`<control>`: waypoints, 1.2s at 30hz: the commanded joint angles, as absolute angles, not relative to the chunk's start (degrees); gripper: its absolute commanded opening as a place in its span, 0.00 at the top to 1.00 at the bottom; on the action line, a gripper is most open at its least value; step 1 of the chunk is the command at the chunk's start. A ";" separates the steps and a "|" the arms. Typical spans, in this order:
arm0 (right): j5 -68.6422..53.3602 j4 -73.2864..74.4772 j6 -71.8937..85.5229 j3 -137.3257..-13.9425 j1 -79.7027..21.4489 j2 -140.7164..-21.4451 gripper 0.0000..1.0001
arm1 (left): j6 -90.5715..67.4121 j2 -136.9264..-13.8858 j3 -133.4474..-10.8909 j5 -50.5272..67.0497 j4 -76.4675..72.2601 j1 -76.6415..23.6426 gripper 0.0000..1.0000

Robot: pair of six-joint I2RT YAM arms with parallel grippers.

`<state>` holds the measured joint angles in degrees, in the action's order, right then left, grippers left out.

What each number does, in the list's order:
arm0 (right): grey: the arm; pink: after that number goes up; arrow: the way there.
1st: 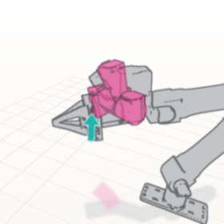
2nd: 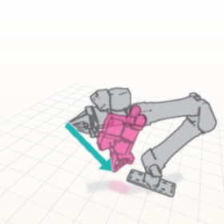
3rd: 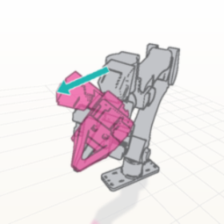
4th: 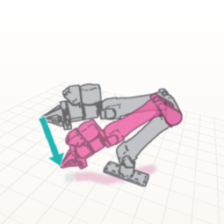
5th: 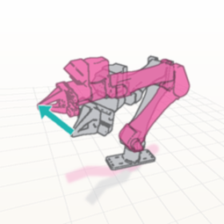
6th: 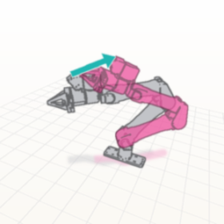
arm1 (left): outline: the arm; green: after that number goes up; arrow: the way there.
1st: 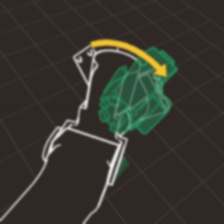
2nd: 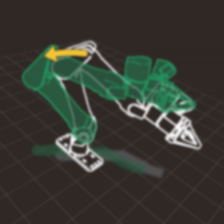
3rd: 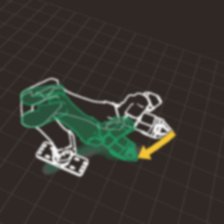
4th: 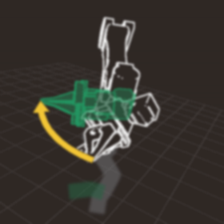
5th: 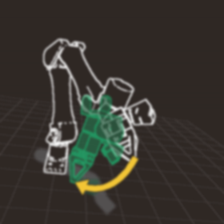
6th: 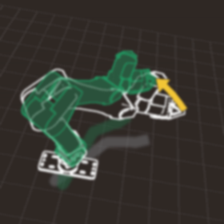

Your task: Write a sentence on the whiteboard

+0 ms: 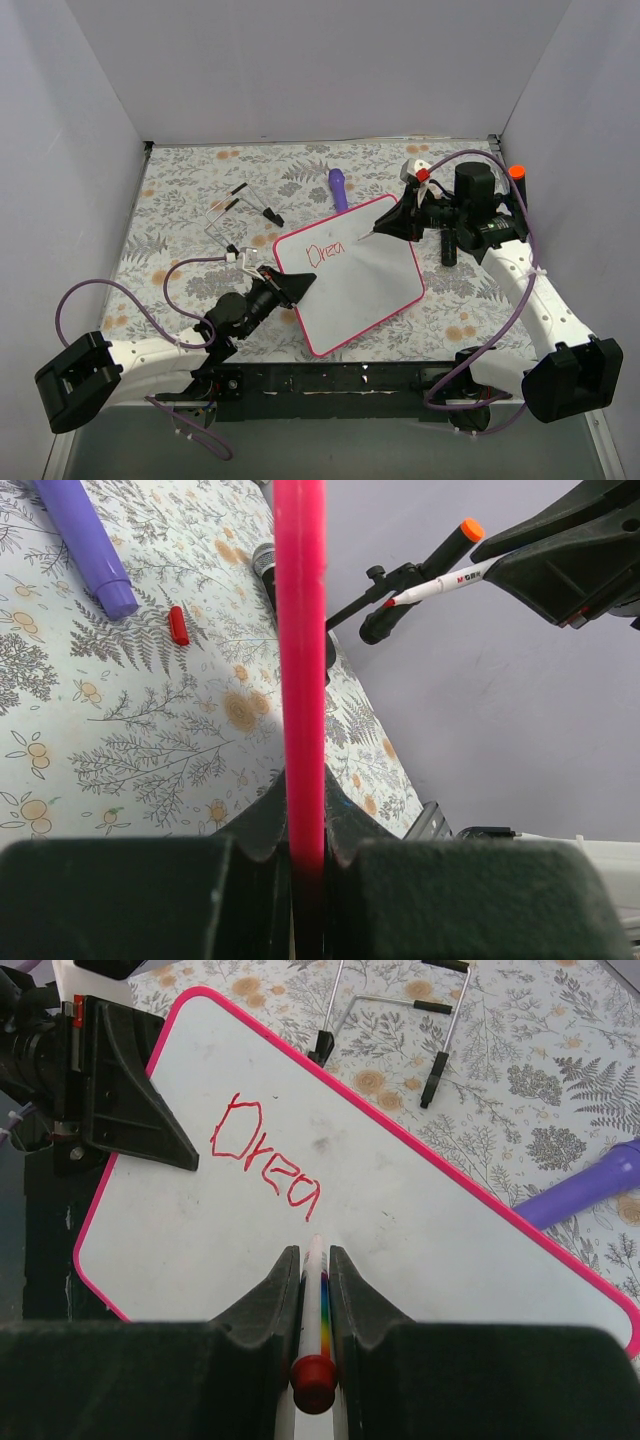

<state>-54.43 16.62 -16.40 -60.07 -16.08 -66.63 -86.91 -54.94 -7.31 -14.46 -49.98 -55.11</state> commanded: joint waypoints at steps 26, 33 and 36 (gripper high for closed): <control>-55.46 12.04 -12.31 -58.97 -15.56 -64.34 0.99 | -87.28 -52.29 -11.95 -11.08 -53.26 -53.96 1.00; -56.60 12.22 -12.04 -59.50 -15.56 -64.95 0.99 | -87.54 -52.38 -12.22 -10.28 -53.09 -53.79 1.00; -56.60 13.00 -12.48 -60.20 -15.47 -65.39 0.99 | -87.71 -52.47 -12.48 -9.93 -52.74 -53.79 1.00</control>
